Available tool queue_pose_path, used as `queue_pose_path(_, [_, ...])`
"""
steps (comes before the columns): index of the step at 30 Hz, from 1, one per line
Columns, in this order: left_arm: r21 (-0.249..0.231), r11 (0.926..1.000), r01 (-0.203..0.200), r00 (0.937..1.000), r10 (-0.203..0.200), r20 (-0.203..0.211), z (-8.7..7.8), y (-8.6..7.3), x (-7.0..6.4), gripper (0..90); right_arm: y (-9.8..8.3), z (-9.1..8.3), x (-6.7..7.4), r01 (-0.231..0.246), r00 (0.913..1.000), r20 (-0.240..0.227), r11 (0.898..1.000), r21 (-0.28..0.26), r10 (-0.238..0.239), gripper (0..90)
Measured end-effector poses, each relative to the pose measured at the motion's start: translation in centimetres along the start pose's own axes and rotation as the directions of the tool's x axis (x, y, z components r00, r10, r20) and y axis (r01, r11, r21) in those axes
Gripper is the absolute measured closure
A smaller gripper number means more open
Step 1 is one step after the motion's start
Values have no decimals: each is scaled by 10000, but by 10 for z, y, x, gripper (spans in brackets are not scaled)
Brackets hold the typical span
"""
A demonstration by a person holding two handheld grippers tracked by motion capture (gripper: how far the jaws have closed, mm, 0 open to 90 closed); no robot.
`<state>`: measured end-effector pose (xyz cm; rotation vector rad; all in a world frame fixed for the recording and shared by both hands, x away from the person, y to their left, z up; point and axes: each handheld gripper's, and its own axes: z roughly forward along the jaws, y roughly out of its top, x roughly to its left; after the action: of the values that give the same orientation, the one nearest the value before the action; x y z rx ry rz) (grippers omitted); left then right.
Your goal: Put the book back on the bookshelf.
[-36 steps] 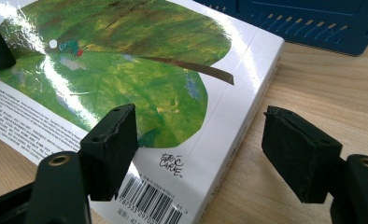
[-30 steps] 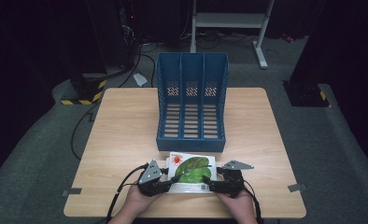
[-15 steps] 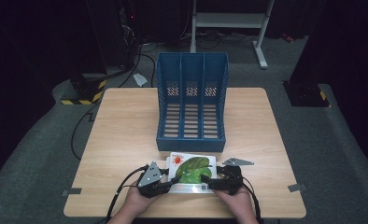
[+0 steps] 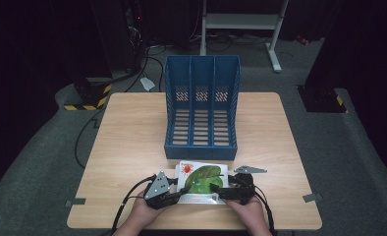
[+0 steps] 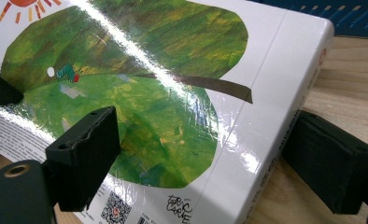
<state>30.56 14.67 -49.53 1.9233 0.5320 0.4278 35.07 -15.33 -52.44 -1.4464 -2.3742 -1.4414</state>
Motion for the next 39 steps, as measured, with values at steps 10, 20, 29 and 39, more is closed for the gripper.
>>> queue_pose_path(10, [271,9975,658,9973,-666,305,2,-3,5,648,1,-5,4,502,9983,302,9987,-134,-497,180])
queue_pose_path(20, [385,9924,1172,9931,-1171,-46,3,-3,3,650,1,-15,12,1031,9911,919,9920,-730,-963,250])
queue_pose_path(29, [466,9877,1495,9880,-1474,-456,4,-2,0,645,1,-21,17,1460,9818,1382,9831,-1107,-1303,305])
queue_pose_path(39, [518,9875,1489,9875,-1457,-604,5,-2,-1,643,1,-28,23,1808,9729,1713,9731,-1429,-1556,352])
